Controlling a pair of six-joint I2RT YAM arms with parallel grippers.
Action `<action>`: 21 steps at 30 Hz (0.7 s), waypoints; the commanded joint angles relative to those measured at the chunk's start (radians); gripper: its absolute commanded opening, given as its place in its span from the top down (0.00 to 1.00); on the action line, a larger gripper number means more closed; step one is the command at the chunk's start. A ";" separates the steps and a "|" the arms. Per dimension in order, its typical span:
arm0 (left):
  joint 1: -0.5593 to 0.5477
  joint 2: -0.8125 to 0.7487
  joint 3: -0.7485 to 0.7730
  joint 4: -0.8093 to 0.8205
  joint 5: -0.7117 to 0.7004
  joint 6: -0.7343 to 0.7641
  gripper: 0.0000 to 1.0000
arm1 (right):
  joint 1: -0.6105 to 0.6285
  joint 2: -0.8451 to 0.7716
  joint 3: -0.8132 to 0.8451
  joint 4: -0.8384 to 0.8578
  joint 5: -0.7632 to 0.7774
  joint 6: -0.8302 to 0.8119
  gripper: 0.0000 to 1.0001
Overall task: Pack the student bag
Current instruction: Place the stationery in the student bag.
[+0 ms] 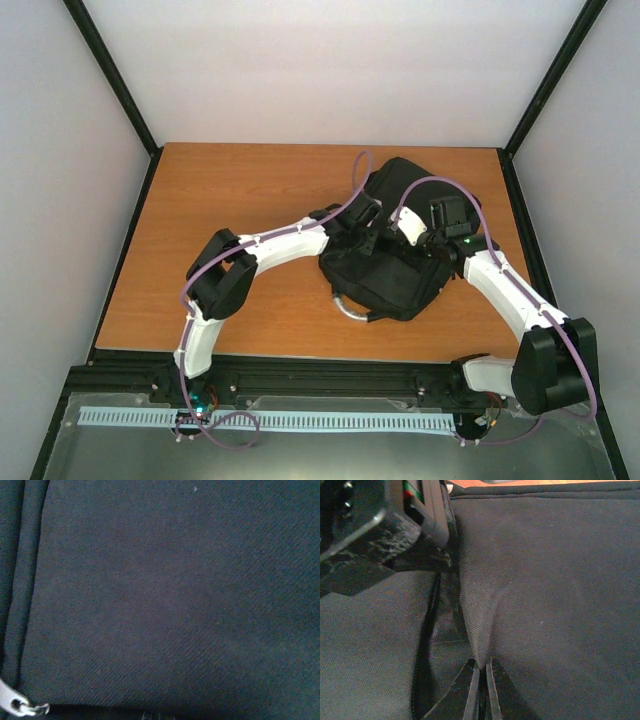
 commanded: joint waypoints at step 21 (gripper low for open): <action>0.002 -0.451 -0.474 0.271 0.023 -0.093 0.35 | 0.003 0.049 0.027 -0.039 -0.077 -0.023 0.81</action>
